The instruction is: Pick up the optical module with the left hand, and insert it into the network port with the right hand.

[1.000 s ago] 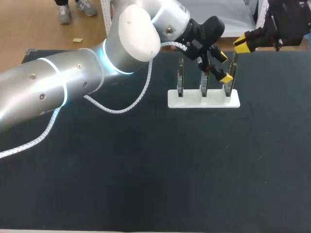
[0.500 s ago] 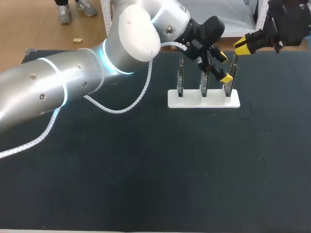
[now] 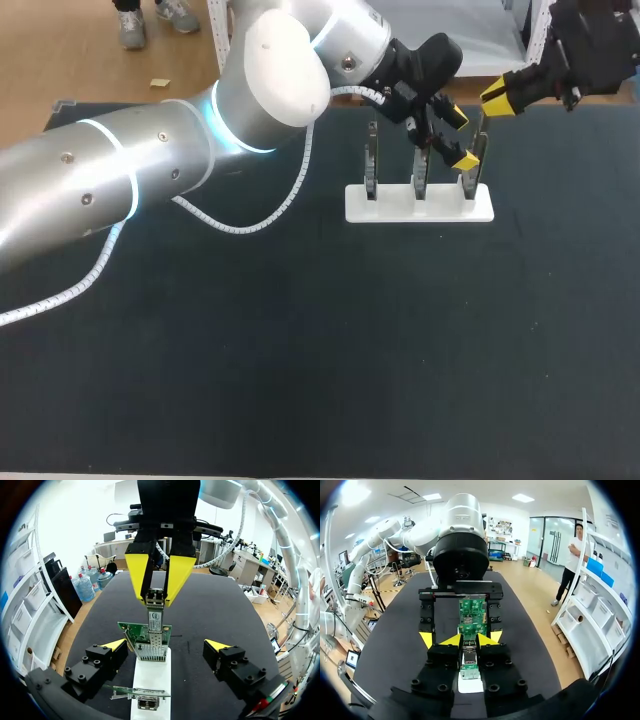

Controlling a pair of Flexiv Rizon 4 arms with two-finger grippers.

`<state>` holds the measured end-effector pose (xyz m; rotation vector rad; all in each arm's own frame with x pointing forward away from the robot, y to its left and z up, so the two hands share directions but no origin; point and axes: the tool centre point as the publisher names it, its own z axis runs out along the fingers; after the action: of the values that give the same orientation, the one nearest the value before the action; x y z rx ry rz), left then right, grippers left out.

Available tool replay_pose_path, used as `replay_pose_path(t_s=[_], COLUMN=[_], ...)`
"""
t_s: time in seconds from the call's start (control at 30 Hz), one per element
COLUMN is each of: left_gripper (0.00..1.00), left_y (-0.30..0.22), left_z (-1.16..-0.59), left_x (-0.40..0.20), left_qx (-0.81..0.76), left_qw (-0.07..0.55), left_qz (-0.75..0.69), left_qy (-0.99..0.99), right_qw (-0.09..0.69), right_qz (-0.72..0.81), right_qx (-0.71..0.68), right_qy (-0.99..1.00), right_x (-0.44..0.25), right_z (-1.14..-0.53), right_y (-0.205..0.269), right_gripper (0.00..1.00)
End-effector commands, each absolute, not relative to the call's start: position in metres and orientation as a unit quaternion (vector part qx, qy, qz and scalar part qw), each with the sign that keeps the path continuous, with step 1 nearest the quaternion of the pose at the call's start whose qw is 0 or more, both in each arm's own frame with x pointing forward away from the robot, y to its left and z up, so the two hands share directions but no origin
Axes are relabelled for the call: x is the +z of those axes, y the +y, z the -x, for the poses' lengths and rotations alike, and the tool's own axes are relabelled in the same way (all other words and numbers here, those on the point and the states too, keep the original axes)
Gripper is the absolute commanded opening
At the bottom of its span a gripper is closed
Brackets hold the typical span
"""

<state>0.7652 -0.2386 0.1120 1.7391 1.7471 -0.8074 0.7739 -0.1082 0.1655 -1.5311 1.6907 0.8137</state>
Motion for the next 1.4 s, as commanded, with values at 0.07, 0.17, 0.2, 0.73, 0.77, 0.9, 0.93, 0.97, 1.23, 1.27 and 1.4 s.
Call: replay_pose_path(t_s=[0.07,0.17,0.2,0.73,0.77,0.9,0.93,0.97,1.23,1.27,1.4], left_gripper=[1.0,1.0,1.0,1.0,1.0,1.0,1.0,1.0,1.0,1.0,1.0], left_y=[-0.239,-0.239,-0.239,-0.239,-0.239,-0.239,-0.239,-0.239,-0.239,-0.239,-0.239], left_z=[-0.767,-0.767,-0.767,-0.767,-0.767,-0.767,-0.767,-0.767,-0.767,-0.767,-0.767], left_x=[0.113,0.113,0.113,0.113,0.113,0.113,0.113,0.113,0.113,0.113,0.113], left_qx=[-0.299,-0.299,-0.299,-0.299,-0.299,-0.299,-0.299,-0.299,-0.299,-0.299,-0.299], left_qw=[0.267,0.267,0.267,0.267,0.267,0.267,0.267,0.267,0.267,0.267,0.267], left_qz=[-0.646,-0.646,-0.646,-0.646,-0.646,-0.646,-0.646,-0.646,-0.646,-0.646,-0.646], left_qy=[0.649,0.649,0.649,0.649,0.649,0.649,0.649,0.649,0.649,0.649,0.649], right_qw=[0.351,0.353,0.356,0.363,0.364,0.367,0.368,0.37,0.379,0.38,0.381], right_qz=[0.592,0.589,0.585,0.576,0.576,0.576,0.576,0.577,0.579,0.58,0.583], right_qx=[0.316,0.317,0.321,0.347,0.347,0.347,0.346,0.345,0.338,0.338,0.34], right_qy=[0.653,0.654,0.654,0.645,0.645,0.642,0.642,0.642,0.637,0.636,0.633], right_x=[0.165,0.167,0.168,0.179,0.18,0.184,0.185,0.186,0.192,0.192,0.193], right_z=[-0.774,-0.774,-0.774,-0.775,-0.775,-0.776,-0.776,-0.776,-0.779,-0.779,-0.78], right_y=[-0.108,-0.109,-0.109,-0.122,-0.123,-0.126,-0.127,-0.127,-0.128,-0.127,-0.124], right_gripper=[1.0,1.0,1.0,1.0,1.0,1.0,1.0,1.0,0.0,0.0,0.0])
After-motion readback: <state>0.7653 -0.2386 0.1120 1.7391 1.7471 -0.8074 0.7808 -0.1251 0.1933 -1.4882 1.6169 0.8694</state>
